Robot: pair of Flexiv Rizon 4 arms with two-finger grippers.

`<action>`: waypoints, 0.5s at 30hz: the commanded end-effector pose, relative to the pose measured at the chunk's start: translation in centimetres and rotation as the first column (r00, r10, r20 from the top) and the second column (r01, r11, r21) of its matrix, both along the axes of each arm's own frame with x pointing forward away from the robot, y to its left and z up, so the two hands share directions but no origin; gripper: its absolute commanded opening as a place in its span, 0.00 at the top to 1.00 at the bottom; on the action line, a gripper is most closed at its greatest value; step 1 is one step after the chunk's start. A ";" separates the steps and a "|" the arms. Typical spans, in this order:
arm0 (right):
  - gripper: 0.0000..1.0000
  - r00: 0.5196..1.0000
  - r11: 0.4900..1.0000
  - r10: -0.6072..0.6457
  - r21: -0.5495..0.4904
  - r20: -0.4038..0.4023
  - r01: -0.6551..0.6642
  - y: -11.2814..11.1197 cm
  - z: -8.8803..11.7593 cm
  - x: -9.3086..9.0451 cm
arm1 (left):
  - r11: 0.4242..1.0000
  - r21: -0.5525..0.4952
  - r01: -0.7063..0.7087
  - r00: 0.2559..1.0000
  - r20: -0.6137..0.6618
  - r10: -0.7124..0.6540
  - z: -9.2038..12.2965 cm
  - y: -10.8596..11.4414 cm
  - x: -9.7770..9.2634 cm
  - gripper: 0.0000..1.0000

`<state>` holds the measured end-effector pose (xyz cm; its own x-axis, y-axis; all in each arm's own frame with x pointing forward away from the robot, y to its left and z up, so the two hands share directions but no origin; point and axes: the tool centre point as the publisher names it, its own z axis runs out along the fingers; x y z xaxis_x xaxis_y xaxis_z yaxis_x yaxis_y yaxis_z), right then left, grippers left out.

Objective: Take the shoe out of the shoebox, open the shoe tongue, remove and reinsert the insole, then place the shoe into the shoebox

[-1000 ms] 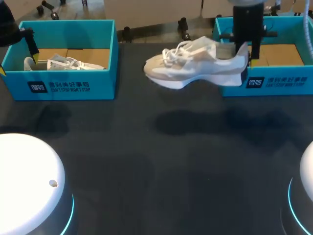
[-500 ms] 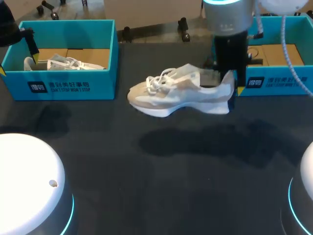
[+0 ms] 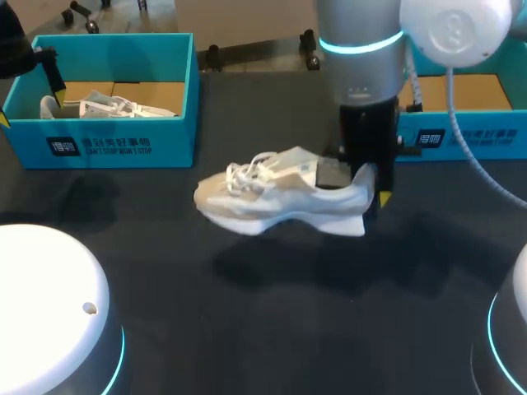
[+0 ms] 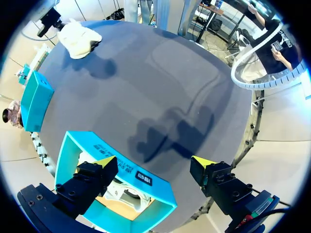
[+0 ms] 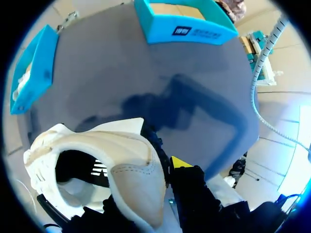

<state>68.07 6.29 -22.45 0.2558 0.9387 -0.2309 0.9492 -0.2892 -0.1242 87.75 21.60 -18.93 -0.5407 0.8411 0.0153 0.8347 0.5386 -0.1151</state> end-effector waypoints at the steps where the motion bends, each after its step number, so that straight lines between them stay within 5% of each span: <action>1: 1.00 0.999 1.000 -0.013 -0.028 -0.042 0.012 1.4 -1.2 -0.6 | 1.000 0.002 0.000 1.000 -0.001 0.000 0.0 0.0 0.0 0.00; 15: 1.00 0.999 1.000 -0.013 -0.028 -0.042 0.012 1.4 -1.2 -0.6 | 1.000 0.002 0.000 1.000 -0.001 0.000 0.0 0.0 0.0 0.00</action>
